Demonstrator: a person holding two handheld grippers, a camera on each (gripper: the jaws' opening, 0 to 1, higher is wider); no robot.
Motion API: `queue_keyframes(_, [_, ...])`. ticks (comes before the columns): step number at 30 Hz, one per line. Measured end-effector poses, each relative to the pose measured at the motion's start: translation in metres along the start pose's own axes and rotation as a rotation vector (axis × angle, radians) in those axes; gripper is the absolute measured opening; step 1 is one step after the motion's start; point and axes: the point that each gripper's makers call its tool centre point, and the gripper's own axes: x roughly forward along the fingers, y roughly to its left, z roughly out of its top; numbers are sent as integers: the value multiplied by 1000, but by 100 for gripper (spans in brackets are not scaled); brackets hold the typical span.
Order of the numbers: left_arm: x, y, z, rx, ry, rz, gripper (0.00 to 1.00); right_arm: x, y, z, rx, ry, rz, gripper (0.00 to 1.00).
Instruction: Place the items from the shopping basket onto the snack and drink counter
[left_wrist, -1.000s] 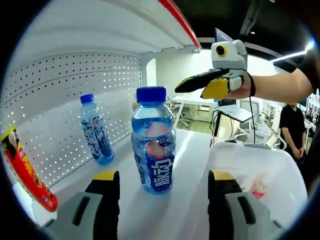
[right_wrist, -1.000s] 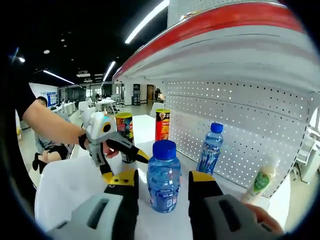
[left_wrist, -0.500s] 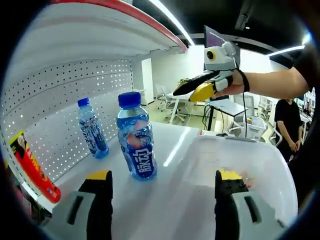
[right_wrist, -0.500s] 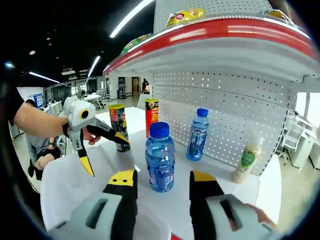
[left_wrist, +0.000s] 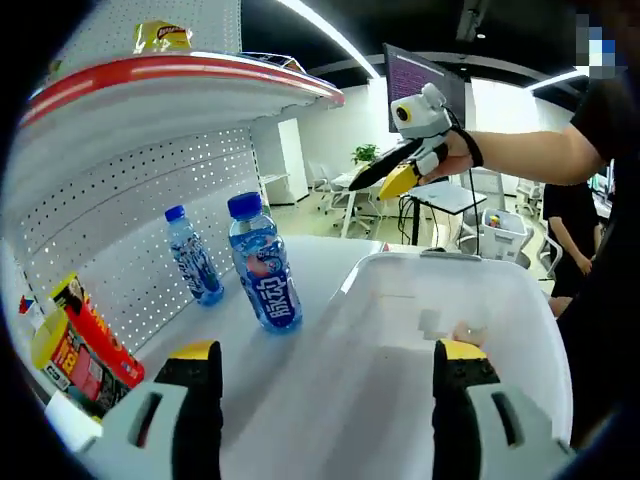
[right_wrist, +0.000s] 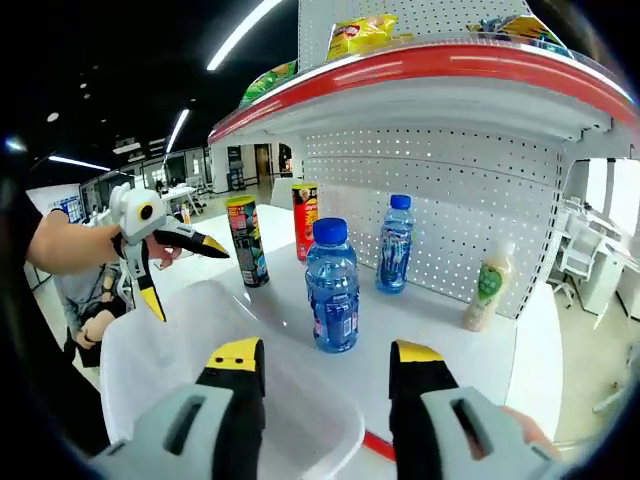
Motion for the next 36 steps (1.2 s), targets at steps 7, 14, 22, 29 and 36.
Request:
queue_keyframes(7, [-30,-15,-13,34,39,12,92,-8,14,-7,-2,30,21,49])
queue_keyframes(14, [-56,-19,-16,69,50,80,91,-16,20,-17,20,59,13,48])
queue_keyframes(22, [-74,-31,-15,41,20,98,93,-23,29,-43,24,94,18,49])
queue_keyframes(29, [-84,-44,-30,8,41,99,95,-43,27,-49,42,79,4,50])
queue_keyframes(36, [-91,-54,-30,-7,35,93,95,-62,20,-55,97,48,-39,50])
